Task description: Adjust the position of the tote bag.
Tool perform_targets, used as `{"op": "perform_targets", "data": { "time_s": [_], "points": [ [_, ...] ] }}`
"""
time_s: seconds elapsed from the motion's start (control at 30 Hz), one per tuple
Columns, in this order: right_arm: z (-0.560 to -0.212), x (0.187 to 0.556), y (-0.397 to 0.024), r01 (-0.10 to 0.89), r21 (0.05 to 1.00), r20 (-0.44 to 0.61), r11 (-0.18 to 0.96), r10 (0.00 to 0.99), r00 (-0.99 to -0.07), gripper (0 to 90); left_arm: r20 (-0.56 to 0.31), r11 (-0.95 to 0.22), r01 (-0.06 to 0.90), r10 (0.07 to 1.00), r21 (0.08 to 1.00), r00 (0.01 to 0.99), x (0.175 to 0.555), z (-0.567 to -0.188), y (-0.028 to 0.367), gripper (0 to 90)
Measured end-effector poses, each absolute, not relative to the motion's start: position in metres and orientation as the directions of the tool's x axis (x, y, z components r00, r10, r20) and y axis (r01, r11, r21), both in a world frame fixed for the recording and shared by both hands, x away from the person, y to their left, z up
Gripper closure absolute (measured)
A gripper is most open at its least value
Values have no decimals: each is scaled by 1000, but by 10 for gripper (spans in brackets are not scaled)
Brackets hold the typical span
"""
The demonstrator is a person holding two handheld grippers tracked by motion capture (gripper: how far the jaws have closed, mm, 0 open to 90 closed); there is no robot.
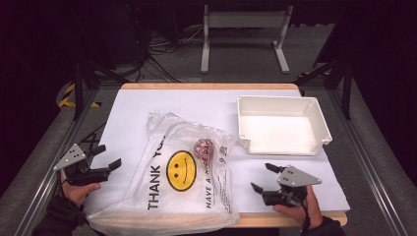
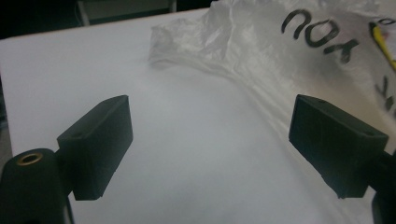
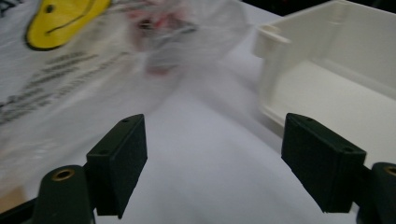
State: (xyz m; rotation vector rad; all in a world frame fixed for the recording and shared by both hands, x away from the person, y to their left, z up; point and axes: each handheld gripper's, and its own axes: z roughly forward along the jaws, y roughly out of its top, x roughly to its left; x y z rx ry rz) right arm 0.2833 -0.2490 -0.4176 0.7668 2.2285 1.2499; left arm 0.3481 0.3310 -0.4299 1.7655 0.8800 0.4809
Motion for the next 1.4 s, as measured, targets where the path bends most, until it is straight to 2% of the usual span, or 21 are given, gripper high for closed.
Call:
{"op": "perform_targets", "data": {
  "time_s": [0.13, 0.27, 0.3, 0.4, 0.7, 0.8, 0.87, 0.97, 1.03, 1.23, 1.33, 1.4],
  "points": [
    [-420, 272, -219, 228, 854, -119, 468, 601, -790, 173, -137, -153, 346, 717, 926, 684, 351, -425, 322, 166],
    [-431, 266, -190, 239, 817, -107, 524, 546, -831, 175, -106, -248, 349, 660, 904, 744, 349, -429, 301, 184],
    [-433, 266, -186, 242, 814, -102, 528, 540, -835, 186, -82, -299, 345, 638, 890, 765, 347, -431, 290, 187],
    [-442, 268, -175, 255, 781, -112, 570, 530, -841, 237, -71, -356, 360, 619, 862, 782, 347, -433, 273, 213],
    [-444, 275, -181, 275, 764, -89, 583, 518, -851, 622, -30, -489, 352, 551, 798, 834, 338, -440, 237, 357],
    [-444, 275, -182, 268, 761, -103, 591, 517, -850, 758, -23, -504, 349, 544, 790, 839, 337, -442, 237, 472],
    [-443, 276, -184, 264, 760, -106, 594, 514, -851, 839, -19, -521, 340, 526, 783, 850, 336, -442, 236, 589],
    [-443, 279, -188, 274, 755, -105, 596, 522, -846, 898, -3, -538, 325, 514, 778, 858, 333, -443, 236, 706],
    [-443, 282, -192, 278, 753, -117, 596, 537, -835, 900, 1, -532, 316, 512, 786, 859, 334, -442, 238, 735],
    [-441, 291, -211, 305, 757, -136, 578, 596, -792, 900, -10, -454, 321, 565, 831, 825, 337, -435, 254, 734],
    [-441, 293, -217, 314, 760, -134, 569, 610, -781, 900, -10, -426, 321, 590, 846, 807, 340, -432, 259, 699],
    [-440, 295, -223, 321, 762, -139, 563, 625, -768, 900, -24, -393, 344, 628, 853, 778, 344, -430, 263, 607]
  ]
}}
